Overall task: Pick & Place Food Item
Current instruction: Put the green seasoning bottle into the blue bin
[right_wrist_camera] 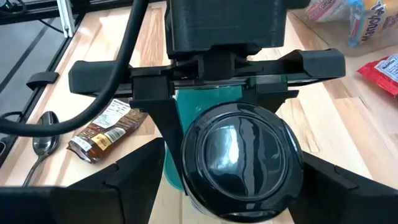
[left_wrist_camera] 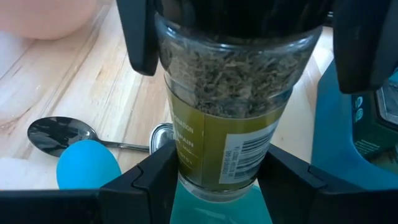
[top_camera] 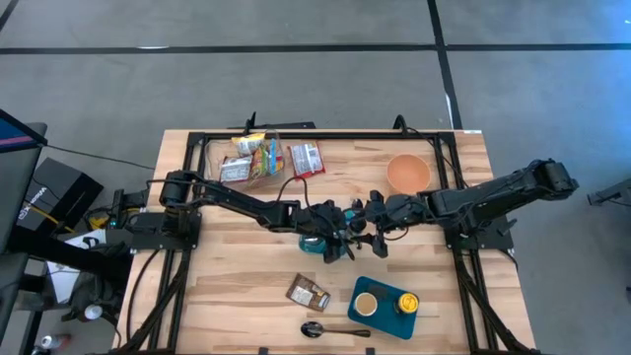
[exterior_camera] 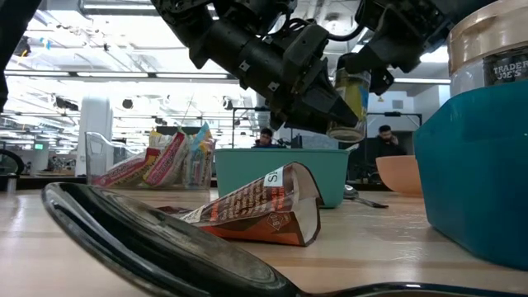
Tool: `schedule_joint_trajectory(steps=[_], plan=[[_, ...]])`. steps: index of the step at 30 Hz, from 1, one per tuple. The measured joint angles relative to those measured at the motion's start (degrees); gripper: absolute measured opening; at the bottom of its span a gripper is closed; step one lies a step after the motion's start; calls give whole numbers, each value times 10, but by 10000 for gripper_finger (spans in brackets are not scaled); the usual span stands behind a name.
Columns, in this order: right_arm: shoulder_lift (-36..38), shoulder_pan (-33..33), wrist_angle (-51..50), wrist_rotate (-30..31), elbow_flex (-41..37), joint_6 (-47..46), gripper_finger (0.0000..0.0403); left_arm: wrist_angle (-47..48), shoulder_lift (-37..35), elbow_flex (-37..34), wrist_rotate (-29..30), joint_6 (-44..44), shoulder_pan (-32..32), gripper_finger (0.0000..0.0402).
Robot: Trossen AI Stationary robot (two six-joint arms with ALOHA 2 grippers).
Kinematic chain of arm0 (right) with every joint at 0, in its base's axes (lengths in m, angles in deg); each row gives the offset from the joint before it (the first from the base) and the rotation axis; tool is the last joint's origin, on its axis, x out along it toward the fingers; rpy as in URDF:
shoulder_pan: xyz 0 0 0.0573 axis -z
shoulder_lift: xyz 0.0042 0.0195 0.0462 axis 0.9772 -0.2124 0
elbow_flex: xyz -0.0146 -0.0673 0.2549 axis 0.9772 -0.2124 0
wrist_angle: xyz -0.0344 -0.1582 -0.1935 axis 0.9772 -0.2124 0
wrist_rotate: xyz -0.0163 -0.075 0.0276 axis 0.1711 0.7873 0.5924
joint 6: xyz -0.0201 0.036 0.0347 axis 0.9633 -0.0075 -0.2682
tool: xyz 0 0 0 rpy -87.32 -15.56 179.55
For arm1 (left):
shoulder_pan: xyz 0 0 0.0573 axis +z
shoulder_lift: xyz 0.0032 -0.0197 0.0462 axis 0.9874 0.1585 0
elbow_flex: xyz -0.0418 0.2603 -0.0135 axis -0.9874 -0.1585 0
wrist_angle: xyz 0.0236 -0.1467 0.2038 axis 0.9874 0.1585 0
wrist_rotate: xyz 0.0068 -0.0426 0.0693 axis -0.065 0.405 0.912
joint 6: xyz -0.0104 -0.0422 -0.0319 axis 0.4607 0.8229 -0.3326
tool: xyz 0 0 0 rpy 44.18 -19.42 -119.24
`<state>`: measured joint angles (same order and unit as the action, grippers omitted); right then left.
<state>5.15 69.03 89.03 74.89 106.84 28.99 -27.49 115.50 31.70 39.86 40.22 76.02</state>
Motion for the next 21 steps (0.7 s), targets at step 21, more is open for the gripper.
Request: schedule_joint_trajectory(steps=[21], plan=[[0,14,1,0,0,-4,204,1,0,0,0,0,0,186]])
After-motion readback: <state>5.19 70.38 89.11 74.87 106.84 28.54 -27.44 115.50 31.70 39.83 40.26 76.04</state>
